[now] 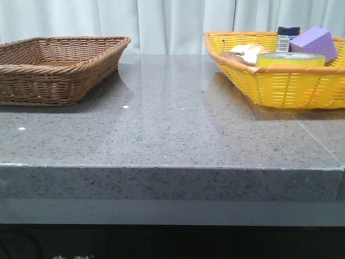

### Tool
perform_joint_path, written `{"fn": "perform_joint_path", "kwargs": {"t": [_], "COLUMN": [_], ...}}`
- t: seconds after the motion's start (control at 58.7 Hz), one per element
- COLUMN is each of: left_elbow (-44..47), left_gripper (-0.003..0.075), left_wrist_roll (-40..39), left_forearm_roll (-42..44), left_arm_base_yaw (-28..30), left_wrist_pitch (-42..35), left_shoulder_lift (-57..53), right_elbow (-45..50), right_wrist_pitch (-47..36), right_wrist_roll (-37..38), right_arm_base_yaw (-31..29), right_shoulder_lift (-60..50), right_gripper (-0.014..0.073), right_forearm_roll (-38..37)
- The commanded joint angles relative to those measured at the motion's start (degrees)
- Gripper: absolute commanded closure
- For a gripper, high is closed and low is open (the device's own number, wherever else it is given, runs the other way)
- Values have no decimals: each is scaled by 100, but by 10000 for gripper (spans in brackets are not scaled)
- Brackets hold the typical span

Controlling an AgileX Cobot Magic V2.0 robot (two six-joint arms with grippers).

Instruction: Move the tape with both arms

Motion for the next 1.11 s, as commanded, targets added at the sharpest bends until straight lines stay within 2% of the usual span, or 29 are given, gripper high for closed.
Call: {"fn": "perform_joint_path", "kwargs": {"t": [0.0, 0.341, 0.528, 0.767, 0.92, 1.091], "left_elbow": [227, 227, -39, -1258, -2156, -2796], "left_gripper": [740, 740, 740, 740, 740, 740], "left_wrist_roll": [-43, -43, -53, -53, -53, -53], "left_forearm_roll": [-22, -142, -284, -284, -284, -284], "left_arm_base_yaw": [15, 15, 15, 15, 15, 15], "left_wrist_pitch": [-457, -703, -1037, -809, -455, -538], "left_shoulder_lift": [-99, -99, -90, 418, 1425, 2511], "right_elbow": [-156, -155, -330, -1534, -2505, -3518], "right_wrist_pitch": [-453, -495, -902, -305, -36, 349], "right_wrist_roll": [-53, -53, -53, -53, -53, -53], "right_arm_base_yaw": [-34, -34, -34, -34, -34, -34], "right_shoulder_lift": [-116, -116, -111, 174, 991, 2054], "right_gripper": [662, 662, 662, 661, 661, 661], "right_forearm_roll": [14, 14, 53, 75, 80, 105]}}
